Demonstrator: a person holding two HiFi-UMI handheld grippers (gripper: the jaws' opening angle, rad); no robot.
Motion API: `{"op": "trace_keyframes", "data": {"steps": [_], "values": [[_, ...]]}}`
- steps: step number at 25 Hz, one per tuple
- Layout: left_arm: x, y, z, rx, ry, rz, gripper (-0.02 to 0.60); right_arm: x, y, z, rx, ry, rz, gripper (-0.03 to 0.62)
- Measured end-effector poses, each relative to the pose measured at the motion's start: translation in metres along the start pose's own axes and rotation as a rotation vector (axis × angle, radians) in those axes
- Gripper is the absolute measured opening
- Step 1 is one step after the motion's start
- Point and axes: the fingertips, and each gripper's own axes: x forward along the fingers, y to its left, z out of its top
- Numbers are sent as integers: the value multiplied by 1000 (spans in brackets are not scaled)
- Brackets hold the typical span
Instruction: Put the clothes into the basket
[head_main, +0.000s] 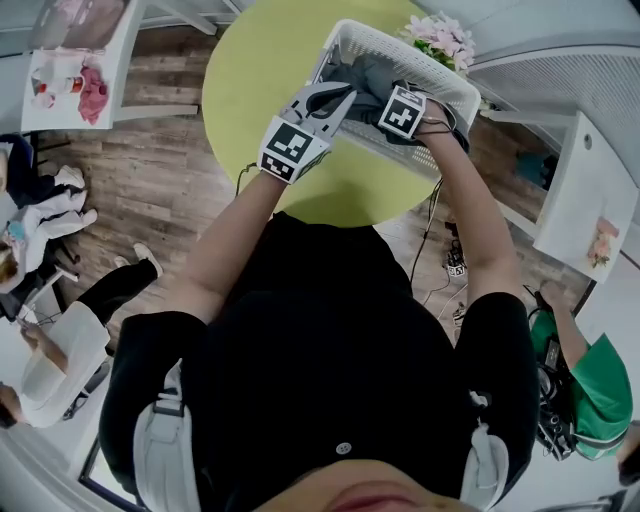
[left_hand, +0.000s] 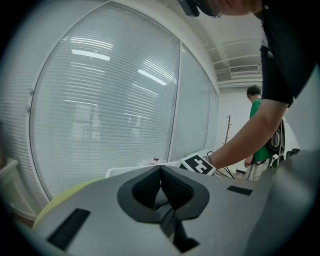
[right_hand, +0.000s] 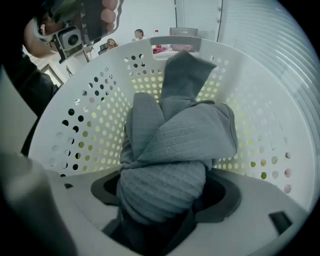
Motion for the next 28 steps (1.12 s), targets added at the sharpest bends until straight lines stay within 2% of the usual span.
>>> {"op": "trace_keyframes", "data": {"steps": [4,8,11,19,23,26,28], "values": [[-2,-1,-1,-9,2,-2,9,-11,-5,8,47,-67,-14,387],[-3,-3,1,-13,-3,-15,9,-50,-19,21,94,-151,-55,387],[-8,-6,2,-6,-7,-24,11,-74,-12,27,121,-191,-44,387],[-28,-9,8,9,-24,-57,11,-105,28,38,94,-198,-49,377],[-43,-12,15,18,-44,-77,11,-126,40,50,126,-255,-121,284],[-56,-18,21,28,-58,-100,11,-147,50,68,180,-367,-175,202],[-66,-21,25,33,-68,-118,11,-160,57,80,214,-441,-213,114]]}}
